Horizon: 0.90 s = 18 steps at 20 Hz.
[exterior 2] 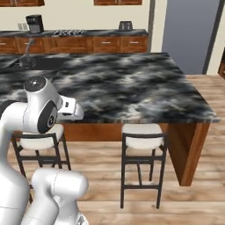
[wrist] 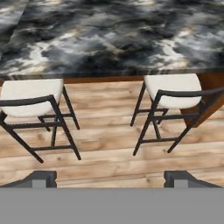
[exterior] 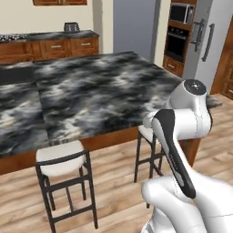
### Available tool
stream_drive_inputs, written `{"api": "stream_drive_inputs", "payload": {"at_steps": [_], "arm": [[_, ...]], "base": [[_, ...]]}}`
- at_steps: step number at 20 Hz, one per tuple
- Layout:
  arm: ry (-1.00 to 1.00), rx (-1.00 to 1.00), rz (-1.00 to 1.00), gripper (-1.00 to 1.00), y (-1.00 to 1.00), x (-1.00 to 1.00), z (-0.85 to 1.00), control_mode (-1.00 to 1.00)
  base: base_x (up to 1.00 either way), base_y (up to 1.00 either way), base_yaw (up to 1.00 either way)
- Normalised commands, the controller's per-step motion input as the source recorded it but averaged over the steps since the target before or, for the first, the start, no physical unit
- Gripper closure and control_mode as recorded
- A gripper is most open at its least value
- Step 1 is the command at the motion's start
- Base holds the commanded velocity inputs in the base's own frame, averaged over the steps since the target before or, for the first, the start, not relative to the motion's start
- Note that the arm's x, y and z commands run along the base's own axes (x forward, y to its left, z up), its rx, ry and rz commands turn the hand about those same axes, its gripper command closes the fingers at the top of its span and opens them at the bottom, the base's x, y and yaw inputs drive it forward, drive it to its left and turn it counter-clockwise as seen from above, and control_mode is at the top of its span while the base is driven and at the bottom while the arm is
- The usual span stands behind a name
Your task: Pick up the orange and mango from the fridge and place one fruit on each plate on the dining counter.
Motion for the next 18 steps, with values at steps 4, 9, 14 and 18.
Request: {"api": "stream_drive_inputs", "payload": {"at_steps": [4, 9, 14, 18], "arm": [[0.00, 0.00, 0.00, -1.00, 0.00, 0.00, 0.00, 1.00], [0.00, 0.00, 0.00, -1.00, 0.00, 0.00, 0.00, 1.00], [0.00, 0.00, 0.00, -1.00, 0.00, 0.00, 0.00, 1.00], [0.00, 0.00, 0.00, -1.00, 0.00, 0.00, 0.00, 1.00]], "base": [[0.29, -1.00, -0.06], [0.18, -1.00, -0.07], [0.10, -1.00, -0.10], [0.13, -1.00, -0.12]]}}
